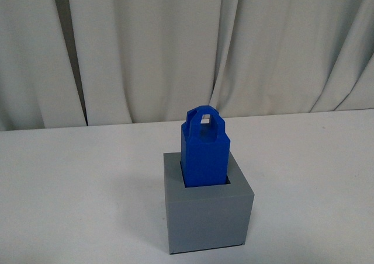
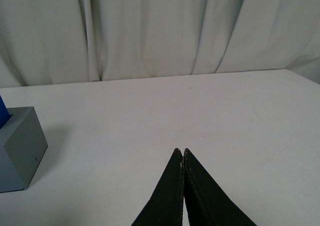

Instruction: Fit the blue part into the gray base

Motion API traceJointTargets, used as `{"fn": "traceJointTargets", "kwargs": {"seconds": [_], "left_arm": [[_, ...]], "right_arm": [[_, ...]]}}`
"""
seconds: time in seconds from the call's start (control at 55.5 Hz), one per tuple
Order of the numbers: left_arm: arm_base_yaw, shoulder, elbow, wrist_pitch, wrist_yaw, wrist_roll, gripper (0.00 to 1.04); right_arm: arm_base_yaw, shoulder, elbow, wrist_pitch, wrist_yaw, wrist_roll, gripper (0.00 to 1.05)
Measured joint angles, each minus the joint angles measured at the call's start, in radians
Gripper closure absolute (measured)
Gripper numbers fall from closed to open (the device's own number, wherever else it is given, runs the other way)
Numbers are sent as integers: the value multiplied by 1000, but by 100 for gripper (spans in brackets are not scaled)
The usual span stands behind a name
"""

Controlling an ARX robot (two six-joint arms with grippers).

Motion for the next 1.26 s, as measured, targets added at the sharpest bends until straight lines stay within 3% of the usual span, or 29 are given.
{"fn": "traceJointTargets", "kwargs": {"seconds": [0.126,0.288,0.504,0.738,1.261], "left_arm": [[0,0,0,0,-1,0,6],[0,0,0,0,0,0,6],[0,0,0,0,0,0,6],[0,0,0,0,0,0,6],[0,0,0,0,0,0,6]], "right_arm": [[0,-136,1,-169,-2,0,102],[0,-171,1,-179,-2,-1,102],[0,-172,1,-179,-2,0,47],[0,-172,1,-179,-2,0,6],[0,-172,1,-179,-2,0,7]]}}
